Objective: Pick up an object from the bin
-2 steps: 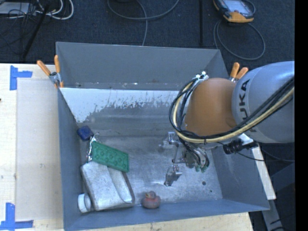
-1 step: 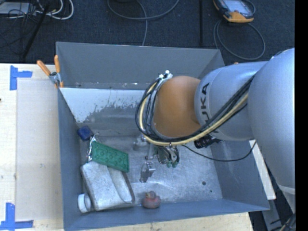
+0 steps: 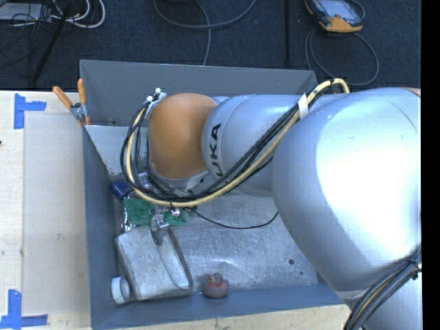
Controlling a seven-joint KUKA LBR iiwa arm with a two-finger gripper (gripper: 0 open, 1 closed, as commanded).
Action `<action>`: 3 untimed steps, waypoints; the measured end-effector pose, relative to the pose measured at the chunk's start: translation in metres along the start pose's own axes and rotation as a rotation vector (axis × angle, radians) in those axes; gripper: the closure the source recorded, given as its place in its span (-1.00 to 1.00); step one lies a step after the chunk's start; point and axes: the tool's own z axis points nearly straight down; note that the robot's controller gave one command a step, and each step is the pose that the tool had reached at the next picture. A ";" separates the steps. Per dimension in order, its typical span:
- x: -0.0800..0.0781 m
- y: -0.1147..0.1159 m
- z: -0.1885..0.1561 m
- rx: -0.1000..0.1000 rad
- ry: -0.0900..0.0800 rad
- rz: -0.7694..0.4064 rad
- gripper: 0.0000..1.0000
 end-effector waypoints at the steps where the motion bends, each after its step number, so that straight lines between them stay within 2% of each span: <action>1: 0.000 -0.001 -0.001 0.000 -0.001 0.002 1.00; 2: 0.008 -0.013 -0.122 -0.004 -0.011 -0.455 1.00; 3: 0.007 0.014 -0.236 -0.004 -0.015 -0.673 1.00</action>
Offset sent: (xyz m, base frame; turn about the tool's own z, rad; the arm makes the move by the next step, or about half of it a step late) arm 0.0000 0.0000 0.0000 0.0000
